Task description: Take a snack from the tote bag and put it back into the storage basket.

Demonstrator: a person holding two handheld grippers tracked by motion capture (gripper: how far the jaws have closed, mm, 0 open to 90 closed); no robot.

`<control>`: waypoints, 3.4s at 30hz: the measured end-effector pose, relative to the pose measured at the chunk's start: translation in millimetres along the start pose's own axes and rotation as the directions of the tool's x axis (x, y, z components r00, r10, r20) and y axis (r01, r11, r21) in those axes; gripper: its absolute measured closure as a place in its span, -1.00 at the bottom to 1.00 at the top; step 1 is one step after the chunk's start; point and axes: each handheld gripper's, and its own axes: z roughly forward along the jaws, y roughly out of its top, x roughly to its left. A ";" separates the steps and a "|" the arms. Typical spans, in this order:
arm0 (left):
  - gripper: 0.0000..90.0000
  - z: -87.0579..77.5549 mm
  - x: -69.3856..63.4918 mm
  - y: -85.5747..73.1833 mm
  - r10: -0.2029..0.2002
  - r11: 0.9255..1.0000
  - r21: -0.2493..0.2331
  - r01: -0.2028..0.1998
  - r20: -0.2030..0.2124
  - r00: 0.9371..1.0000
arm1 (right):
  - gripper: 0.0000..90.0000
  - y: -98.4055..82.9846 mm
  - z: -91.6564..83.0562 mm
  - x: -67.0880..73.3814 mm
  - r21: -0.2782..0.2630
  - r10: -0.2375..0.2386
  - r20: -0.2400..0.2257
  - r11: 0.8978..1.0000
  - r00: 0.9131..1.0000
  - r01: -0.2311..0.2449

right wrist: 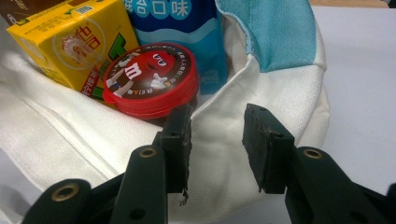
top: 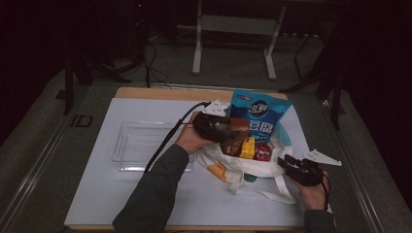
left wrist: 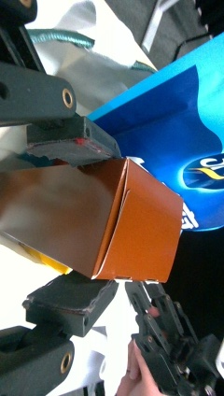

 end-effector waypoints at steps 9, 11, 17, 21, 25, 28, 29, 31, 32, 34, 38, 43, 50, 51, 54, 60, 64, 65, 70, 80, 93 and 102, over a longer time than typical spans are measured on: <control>-0.31 13.0 12.0 -2.8 -0.050 0.998 -0.023 0.052 0.085 0.995 | 0.37 -0.5 -0.2 -1.2 -0.002 0.006 -0.007 1.000 1.000 -0.006; -0.34 15.8 13.2 -2.2 -0.053 0.998 -0.022 0.055 0.091 0.994 | 0.37 -0.6 -0.3 -1.6 -0.002 0.005 -0.009 1.000 1.000 -0.005; -0.36 27.0 8.7 -2.5 -0.031 1.000 -0.001 0.031 0.085 0.996 | 0.36 -1.0 -0.5 -2.2 -0.001 0.003 -0.013 1.000 1.000 -0.003; -0.28 26.3 8.0 -2.8 -0.025 1.000 -0.010 0.026 0.068 0.997 | 0.36 -1.4 -0.6 -2.7 -0.003 0.006 -0.016 1.000 1.000 -0.006; -0.09 23.7 4.2 -1.6 -0.003 1.000 -0.011 0.003 0.045 0.999 | 0.36 -1.9 0.1 -3.3 0.000 0.008 -0.016 1.000 1.000 -0.008; -0.09 24.1 2.8 -1.6 0.003 1.000 -0.018 -0.003 0.039 0.999 | 0.36 -2.3 0.2 -3.3 0.001 0.011 -0.017 1.000 1.000 -0.011; -0.09 24.7 2.7 -1.8 0.003 1.000 -0.024 -0.002 0.042 0.999 | 0.36 -2.4 0.3 -3.4 0.000 0.013 -0.018 1.000 1.000 -0.013; -0.12 26.1 3.3 -1.8 -0.009 0.999 -0.039 0.011 0.053 0.999 | 0.36 -2.6 0.5 -4.0 0.000 0.015 -0.021 1.000 1.000 -0.015; -0.14 27.0 3.7 -1.9 -0.014 0.999 -0.048 0.017 0.058 0.998 | 0.36 -2.8 0.6 -4.3 -0.001 0.016 -0.021 1.000 1.000 -0.016; -0.18 29.4 4.9 -2.1 -0.031 0.997 -0.069 0.036 0.069 0.997 | 0.36 -3.2 0.8 -5.0 -0.002 0.021 -0.026 1.000 0.999 -0.021; -0.24 33.4 8.7 -3.4 -0.066 0.993 -0.090 0.074 0.086 0.994 | 0.36 -3.4 0.6 -5.2 -0.003 0.021 -0.029 1.000 0.999 -0.021; -0.29 36.8 8.4 -2.6 -0.078 0.991 -0.098 0.086 0.079 0.994 | 0.36 -3.7 0.7 -5.5 -0.003 0.020 -0.030 1.000 0.999 -0.020; -0.10 32.5 6.4 -2.4 -0.056 0.996 -0.071 0.059 0.045 0.997 | 0.36 -4.4 1.1 -6.2 -0.004 0.023 -0.032 1.000 0.999 -0.023; -0.09 31.8 6.0 -2.5 -0.053 0.996 -0.069 0.056 0.043 0.998 | 0.36 -4.6 1.2 -6.3 -0.005 0.026 -0.034 1.000 0.999 -0.026; -0.07 30.7 4.3 -1.8 -0.037 0.997 -0.064 0.039 0.032 0.999 | 0.36 -4.9 1.7 -6.2 -0.006 0.029 -0.036 1.000 0.999 -0.029; -0.05 23.5 1.5 0.5 -0.009 0.998 -0.059 0.010 0.009 1.000 | 0.36 -5.4 1.7 -6.8 -0.004 0.032 -0.040 0.999 0.999 -0.033; -0.04 16.2 0.2 2.6 0.004 0.998 -0.070 -0.004 -0.005 1.000 | 0.36 -5.7 1.8 -6.9 -0.005 0.033 -0.040 0.999 0.999 -0.033; -0.04 14.1 -0.5 3.3 0.010 0.997 -0.071 -0.011 -0.011 1.000 | 0.36 -5.9 2.0 -7.0 -0.007 0.033 -0.041 0.999 0.999 -0.034; -0.04 3.8 -3.3 6.2 0.029 0.996 -0.088 -0.031 -0.020 0.999 | 0.36 -6.5 2.3 -7.1 -0.008 0.035 -0.042 0.999 0.999 -0.035; -0.04 -19.6 -4.6 15.3 0.011 0.982 -0.188 -0.016 -0.028 1.000 | 0.36 -6.9 2.2 -7.3 -0.006 0.038 -0.042 0.999 0.998 -0.038; -0.04 -44.0 -6.9 21.4 0.005 0.975 -0.224 -0.008 -0.013 1.000 | 0.36 -7.7 2.7 -7.5 -0.008 0.037 -0.042 0.999 0.998 -0.038; -0.04 -55.7 -9.8 26.3 0.004 0.971 -0.239 0.000 0.016 1.000 | 0.36 -8.2 2.8 -7.9 -0.009 0.043 -0.045 0.999 0.998 -0.043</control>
